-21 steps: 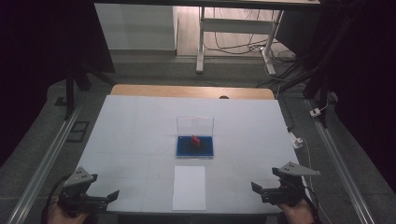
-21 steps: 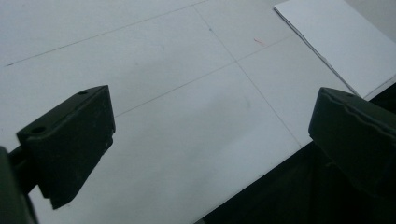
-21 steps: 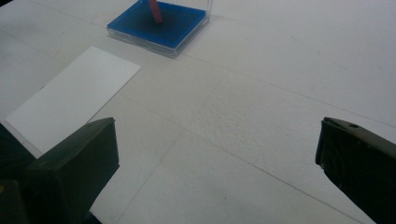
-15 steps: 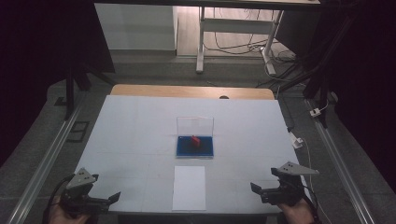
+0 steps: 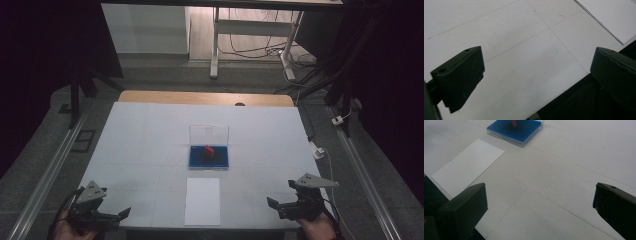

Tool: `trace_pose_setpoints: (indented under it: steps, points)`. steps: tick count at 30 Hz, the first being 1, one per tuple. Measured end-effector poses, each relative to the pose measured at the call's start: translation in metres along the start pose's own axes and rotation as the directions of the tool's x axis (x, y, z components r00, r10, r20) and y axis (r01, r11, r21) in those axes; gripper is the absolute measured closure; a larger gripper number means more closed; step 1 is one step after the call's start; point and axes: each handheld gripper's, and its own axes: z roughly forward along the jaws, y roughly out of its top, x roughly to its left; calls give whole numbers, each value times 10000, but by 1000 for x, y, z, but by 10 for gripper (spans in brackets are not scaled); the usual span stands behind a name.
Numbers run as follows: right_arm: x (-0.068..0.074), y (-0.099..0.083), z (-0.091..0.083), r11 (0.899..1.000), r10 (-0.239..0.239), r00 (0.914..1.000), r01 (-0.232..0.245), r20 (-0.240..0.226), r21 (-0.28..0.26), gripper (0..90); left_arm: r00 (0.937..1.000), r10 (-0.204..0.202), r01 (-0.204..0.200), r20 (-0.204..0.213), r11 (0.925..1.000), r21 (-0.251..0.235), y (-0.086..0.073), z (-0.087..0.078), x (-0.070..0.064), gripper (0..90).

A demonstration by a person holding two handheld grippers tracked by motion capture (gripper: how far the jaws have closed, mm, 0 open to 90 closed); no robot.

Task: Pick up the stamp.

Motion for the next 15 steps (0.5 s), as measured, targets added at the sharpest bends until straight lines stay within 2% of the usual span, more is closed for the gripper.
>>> trace_pose_setpoints:
  steps: [10,12,15]
  points:
    - [4,2,-1,9996,-231,9996,229,-140,-147,0,9999,85,-84,-89,9999,100,1,1,-1,0]
    - [6,5,-1,9985,-494,9986,488,-213,-240,0,9999,91,-90,-75,9999,118,1,1,-1,0]
    - [7,6,0,9981,-562,9980,554,-298,-270,0,10000,79,-79,-42,9999,107,1,1,-1,0]
